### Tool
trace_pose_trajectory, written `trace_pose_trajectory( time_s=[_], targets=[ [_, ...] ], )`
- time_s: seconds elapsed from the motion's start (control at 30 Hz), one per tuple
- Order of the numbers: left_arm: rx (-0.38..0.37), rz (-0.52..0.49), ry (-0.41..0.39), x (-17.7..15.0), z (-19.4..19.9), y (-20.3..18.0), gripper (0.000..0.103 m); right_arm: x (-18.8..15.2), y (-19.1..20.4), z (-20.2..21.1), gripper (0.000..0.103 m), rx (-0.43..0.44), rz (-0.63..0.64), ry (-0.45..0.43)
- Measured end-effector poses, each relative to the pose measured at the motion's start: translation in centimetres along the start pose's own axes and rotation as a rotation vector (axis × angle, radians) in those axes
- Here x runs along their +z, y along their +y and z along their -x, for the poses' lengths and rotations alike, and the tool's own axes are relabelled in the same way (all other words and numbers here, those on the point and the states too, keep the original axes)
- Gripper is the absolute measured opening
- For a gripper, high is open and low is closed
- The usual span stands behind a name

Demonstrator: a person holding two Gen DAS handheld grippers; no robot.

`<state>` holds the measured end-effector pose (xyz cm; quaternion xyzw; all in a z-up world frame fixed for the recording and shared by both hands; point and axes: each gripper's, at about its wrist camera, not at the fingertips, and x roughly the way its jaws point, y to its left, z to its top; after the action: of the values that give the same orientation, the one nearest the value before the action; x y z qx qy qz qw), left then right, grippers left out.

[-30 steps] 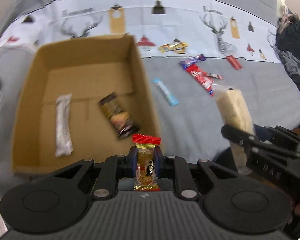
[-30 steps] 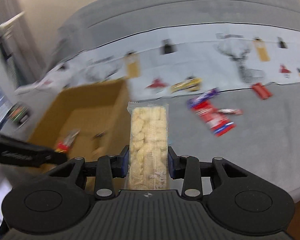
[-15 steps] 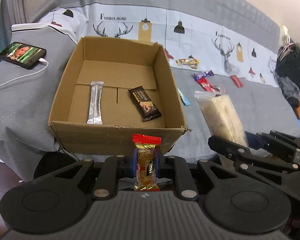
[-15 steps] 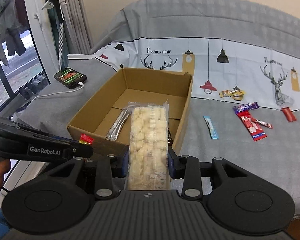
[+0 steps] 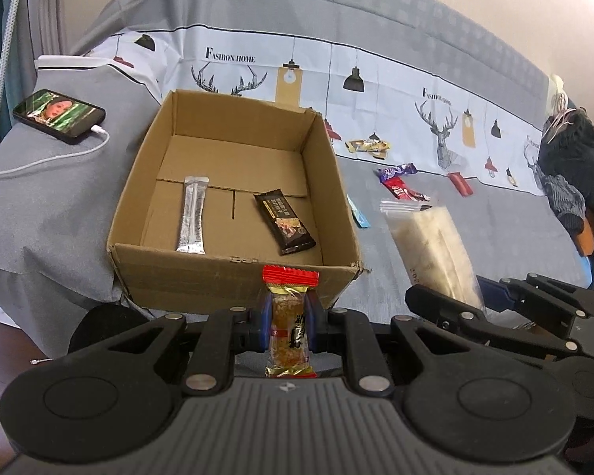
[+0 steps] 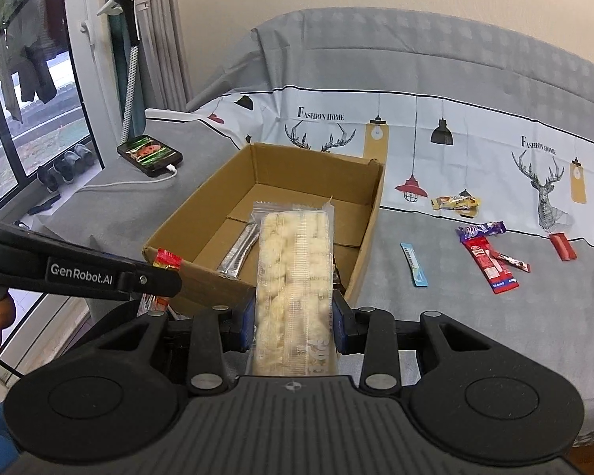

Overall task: Organize snacks
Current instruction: 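Carry the orange candy and cream bread bar toward the box with both tools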

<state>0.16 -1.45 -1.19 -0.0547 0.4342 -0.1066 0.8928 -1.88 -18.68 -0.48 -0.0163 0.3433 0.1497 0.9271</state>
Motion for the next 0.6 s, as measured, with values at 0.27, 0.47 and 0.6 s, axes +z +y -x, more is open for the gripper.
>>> trace_pose_trajectory(
  time_s=[0.27,0.47,0.6],
  targets=[
    [-0.002,-0.004,0.012,0.0,-0.4,0.0,0.019,-0.1,-0.3,-0.1,0.038,0.001,-0.016,0.004],
    [0.0,0.002,0.027,0.0,-1.0,0.1,0.019,-0.2,-0.4,-0.5,0.038,0.003,-0.025,0.015],
    [-0.001,0.005,0.035,0.0,-1.4,0.2,0.019,-0.2,-0.5,-0.8,0.038,0.002,-0.03,0.025]
  ],
)
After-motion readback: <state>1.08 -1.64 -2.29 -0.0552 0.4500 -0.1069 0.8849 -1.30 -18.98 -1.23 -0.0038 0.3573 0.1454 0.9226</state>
